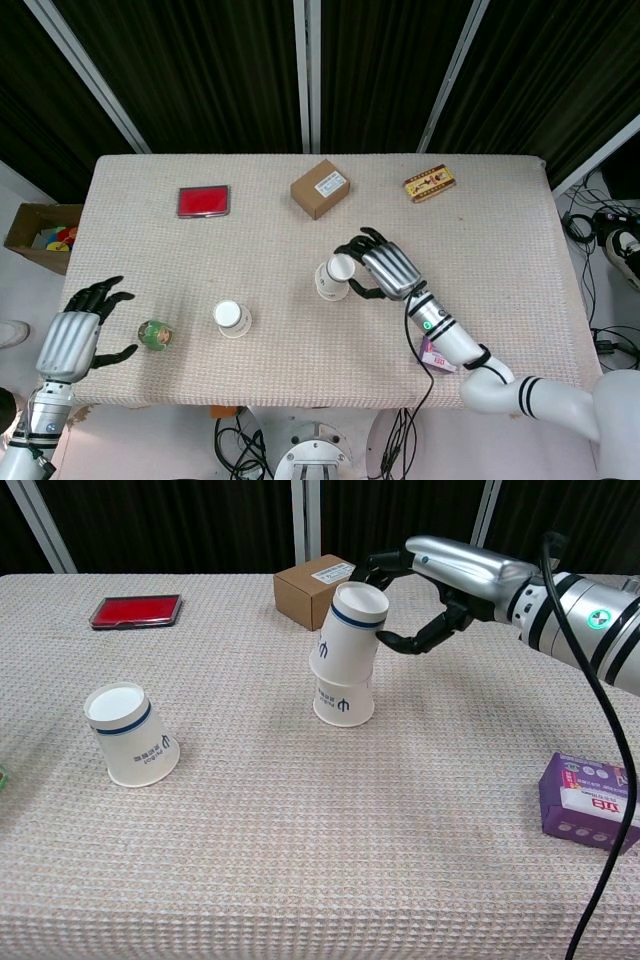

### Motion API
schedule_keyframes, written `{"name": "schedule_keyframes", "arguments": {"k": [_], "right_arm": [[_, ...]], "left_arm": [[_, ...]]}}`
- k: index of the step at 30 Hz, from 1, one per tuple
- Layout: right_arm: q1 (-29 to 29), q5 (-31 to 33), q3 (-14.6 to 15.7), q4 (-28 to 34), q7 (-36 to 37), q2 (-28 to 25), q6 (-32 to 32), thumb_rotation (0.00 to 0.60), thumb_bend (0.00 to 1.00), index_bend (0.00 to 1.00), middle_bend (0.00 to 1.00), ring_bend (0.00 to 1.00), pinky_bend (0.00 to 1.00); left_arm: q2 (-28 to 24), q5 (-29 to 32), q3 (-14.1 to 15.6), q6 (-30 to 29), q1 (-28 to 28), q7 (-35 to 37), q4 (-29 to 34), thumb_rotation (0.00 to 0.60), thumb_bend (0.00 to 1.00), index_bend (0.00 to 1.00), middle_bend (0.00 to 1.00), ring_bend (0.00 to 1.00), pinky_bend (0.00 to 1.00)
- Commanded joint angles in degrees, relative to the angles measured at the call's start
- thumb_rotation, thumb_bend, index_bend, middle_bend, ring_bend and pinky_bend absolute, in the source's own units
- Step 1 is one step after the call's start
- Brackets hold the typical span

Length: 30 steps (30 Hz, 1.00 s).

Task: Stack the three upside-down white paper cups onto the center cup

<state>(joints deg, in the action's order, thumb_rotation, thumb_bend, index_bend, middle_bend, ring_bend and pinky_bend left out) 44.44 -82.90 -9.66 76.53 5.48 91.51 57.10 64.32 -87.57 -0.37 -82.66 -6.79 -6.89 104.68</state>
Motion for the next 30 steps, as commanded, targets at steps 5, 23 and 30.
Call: {"name": "schedule_keyframes", "arguments": {"k": [5, 23, 30], "right_arm": [[0.8, 2.7, 1.4, 2.5, -6.9, -1.2, -4.2, 0.600, 0.16, 0.06, 0.06, 0.00, 0.00], [-13.2, -0.2, 1.4, 19.5, -5.5, -20.5, 15.7, 0.600, 0.17, 0.00, 0.04, 0.00, 0.00], [-16.1, -0.8, 2.5, 19.0, -2.2, -21.7, 17.5, 0.600, 0.17, 0.00, 0.04, 0.00, 0.00]], "left_arm": [[-1.1, 0.0, 0.6, 3.8, -1.8, -0.7, -0.2, 0.600, 0.10, 0.27, 0.12, 0.13, 0.18], [3.8, -1.0, -3.1, 19.5, -15.2, -0.3, -1.7, 0.600, 0.09, 0.27, 0.12, 0.13, 0.18], [7.2, 3.9, -4.8, 25.6, -19.8, -0.4, -3.2, 0.600, 0.09, 0.27, 0.12, 0.13, 0.18]]}}
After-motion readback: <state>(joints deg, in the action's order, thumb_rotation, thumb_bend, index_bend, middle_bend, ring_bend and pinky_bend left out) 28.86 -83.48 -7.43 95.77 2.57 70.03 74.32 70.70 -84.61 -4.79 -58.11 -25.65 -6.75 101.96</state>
